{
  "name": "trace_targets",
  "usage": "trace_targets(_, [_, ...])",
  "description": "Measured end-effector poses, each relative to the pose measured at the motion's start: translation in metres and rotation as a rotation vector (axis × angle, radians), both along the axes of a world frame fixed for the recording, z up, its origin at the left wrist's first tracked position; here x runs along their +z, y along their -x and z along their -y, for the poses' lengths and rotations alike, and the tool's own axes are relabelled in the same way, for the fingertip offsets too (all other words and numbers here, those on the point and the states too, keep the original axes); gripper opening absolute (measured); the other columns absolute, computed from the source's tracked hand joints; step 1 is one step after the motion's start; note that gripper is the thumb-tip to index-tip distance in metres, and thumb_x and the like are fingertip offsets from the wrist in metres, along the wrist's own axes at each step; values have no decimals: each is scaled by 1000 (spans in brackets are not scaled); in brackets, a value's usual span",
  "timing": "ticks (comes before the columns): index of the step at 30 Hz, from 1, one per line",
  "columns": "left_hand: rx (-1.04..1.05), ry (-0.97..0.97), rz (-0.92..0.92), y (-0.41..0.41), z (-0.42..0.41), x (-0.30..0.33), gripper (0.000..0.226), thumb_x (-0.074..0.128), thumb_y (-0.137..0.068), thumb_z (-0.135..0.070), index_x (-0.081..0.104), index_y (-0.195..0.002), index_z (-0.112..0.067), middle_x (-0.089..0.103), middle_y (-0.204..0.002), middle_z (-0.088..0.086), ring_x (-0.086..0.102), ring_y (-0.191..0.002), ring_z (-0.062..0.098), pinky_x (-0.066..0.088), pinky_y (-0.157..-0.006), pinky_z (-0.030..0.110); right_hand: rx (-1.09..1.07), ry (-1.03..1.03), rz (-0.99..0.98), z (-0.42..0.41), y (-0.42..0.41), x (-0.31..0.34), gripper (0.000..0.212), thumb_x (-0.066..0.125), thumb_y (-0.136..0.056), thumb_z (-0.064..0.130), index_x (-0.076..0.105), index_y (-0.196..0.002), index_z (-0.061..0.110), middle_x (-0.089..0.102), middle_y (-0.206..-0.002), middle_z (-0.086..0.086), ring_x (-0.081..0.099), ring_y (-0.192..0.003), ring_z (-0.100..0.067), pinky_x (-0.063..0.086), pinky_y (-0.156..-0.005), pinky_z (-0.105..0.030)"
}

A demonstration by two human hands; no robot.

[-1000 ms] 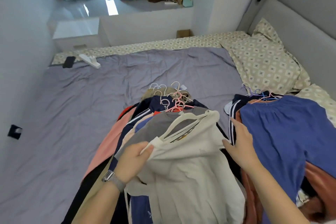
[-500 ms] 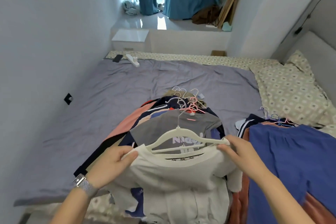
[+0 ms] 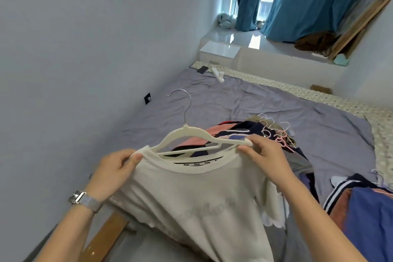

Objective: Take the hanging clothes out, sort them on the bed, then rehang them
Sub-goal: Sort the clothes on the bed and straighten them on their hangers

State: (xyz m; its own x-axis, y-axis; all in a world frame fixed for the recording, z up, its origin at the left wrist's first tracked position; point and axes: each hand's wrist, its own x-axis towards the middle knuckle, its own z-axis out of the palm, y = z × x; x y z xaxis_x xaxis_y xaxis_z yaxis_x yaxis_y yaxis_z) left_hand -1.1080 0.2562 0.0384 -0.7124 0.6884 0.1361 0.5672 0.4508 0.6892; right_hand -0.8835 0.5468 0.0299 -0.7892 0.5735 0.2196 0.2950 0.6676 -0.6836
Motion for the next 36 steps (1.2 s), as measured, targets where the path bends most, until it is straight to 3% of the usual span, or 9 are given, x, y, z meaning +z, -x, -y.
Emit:
trace_targets(2, [49, -4, -21, 27, 32, 11, 26, 44, -81, -47, 61, -68, -31, 55, -55, -25, 50, -58, -11, 34, -58, 9, 22, -10, -9, 29, 40, 2, 11, 68, -85, 30, 63, -76, 26, 58, -68, 3, 51, -65, -13, 40, -64, -32])
trace_targets(4, [84, 20, -39, 57, 66, 19, 24, 44, -80, -45, 62, -71, -33, 57, -58, -24, 51, -60, -10, 35, -58, 9, 29, 6, -13, 60, 78, -2, 14, 68, -85, 31, 61, -74, 26, 55, -65, 2, 49, -64, -13, 40, -62, -33])
trace_targets(9, [115, 94, -79, 128, 141, 16, 43, 37, -77, -61, 63, -69, -28, 55, -60, -15, 51, -61, 3, 34, -57, 14, 51, 53, -13, 130, 152, -17, 22, 68, -83, 33, 54, -66, 36, 51, -61, 8, 45, -60, -9, 32, -55, -23])
trace_targets(15, [75, 131, -83, 181, 161, 9, 52, 30, -73, -66, 65, -73, -28, 56, -62, -15, 53, -61, 7, 42, -63, 31, 19, 138, 23, 170, 181, -29, 11, 69, -85, 30, 64, -75, 32, 61, -69, 4, 52, -69, -13, 41, -65, -33])
trace_targets(21, [12, 115, -56, 207, 133, 6, 31, 38, -79, -57, 61, -72, -37, 58, -69, -27, 54, -65, 1, 39, -61, 23, -15, 101, 28, 149, 195, -22, 24, 69, -85, 28, 54, -69, 38, 55, -62, 7, 47, -62, -10, 33, -57, -21])
trace_targets(25, [-25, 125, 29, 217, 114, 1, 20, 51, -84, -45, 64, -74, -34, 63, -72, -22, 57, -72, -1, 40, -64, 18, 44, 85, 97, 115, 208, -20, 9, 64, -89, 20, 62, -90, 28, 63, -80, 13, 54, -84, -2, 39, -68, -13])
trace_targets(30, [-103, 155, 133, 228, 101, -12, 10, 59, -82, -38, 65, -74, -36, 62, -65, -15, 55, -63, 0, 36, -58, 11, 130, -4, 193, 84, 230, -31, 24, 58, -93, 18, 51, -77, 35, 50, -70, 12, 50, -76, -1, 33, -62, -18])
trace_targets(34, [-95, 138, 104, 253, 73, -3, 14, 52, -77, -45, 63, -79, -36, 62, -66, -14, 53, -62, 0, 36, -59, 13, 112, -8, 223, 62, 249, -23, 13, 55, -94, 23, 62, -88, 14, 57, -74, 2, 51, -73, -11, 39, -66, -28])
trace_targets(36, [-94, 103, 63, 274, 51, 12, 16, 52, -77, -46, 63, -77, -34, 61, -66, -14, 52, -61, -1, 36, -59, 13, 95, -22, 196, 44, 263, -8, 14, 56, -94, 23, 60, -86, 12, 55, -73, 4, 49, -71, -11, 36, -66, -19])
